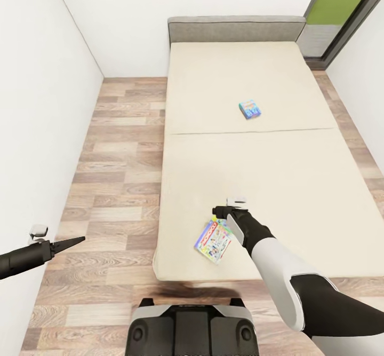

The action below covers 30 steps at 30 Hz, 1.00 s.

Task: Put all the toys in the child's room - the three board games (two on the bed and one on the table), the two jigsaw puzzles on the table, and the tennis ball on the table - inside the toy box on the table in the child's room.

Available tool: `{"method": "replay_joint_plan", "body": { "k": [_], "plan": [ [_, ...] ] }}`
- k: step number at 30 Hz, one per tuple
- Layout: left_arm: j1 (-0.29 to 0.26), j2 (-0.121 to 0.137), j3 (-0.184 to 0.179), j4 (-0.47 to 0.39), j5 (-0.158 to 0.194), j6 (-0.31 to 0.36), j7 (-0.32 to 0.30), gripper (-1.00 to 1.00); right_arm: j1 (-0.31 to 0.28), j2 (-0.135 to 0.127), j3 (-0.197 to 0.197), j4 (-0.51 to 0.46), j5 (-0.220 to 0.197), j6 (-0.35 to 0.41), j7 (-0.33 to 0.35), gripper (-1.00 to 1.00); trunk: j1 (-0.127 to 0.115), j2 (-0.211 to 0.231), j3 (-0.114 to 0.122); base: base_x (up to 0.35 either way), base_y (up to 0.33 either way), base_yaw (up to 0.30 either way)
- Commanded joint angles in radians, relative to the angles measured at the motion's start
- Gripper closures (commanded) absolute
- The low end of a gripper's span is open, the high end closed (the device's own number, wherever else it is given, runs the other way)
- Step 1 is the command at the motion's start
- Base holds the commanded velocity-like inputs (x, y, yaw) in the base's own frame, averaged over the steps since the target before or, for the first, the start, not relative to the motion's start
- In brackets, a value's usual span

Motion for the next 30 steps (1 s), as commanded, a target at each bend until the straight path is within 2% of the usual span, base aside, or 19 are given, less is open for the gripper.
{"method": "replay_joint_plan", "body": {
  "k": [1, 30],
  "plan": [
    [0.000, 0.000, 0.000, 0.000, 0.000, 0.011, -0.004, -1.00, 0.000, 0.000, 0.000, -0.002, -0.005, 0.005, -0.004, -1.00, 0.001, -0.002, -0.003, 0.000, -0.080, 0.000],
    [0.000, 0.001, 0.001, 0.000, 0.000, 0.011, -0.003, -1.00, 0.000, 0.005, -0.001, -0.003, -0.009, 0.005, -0.001, -1.00, 0.001, -0.002, -0.050, 0.009, 0.010, 0.000]
  ]
}}
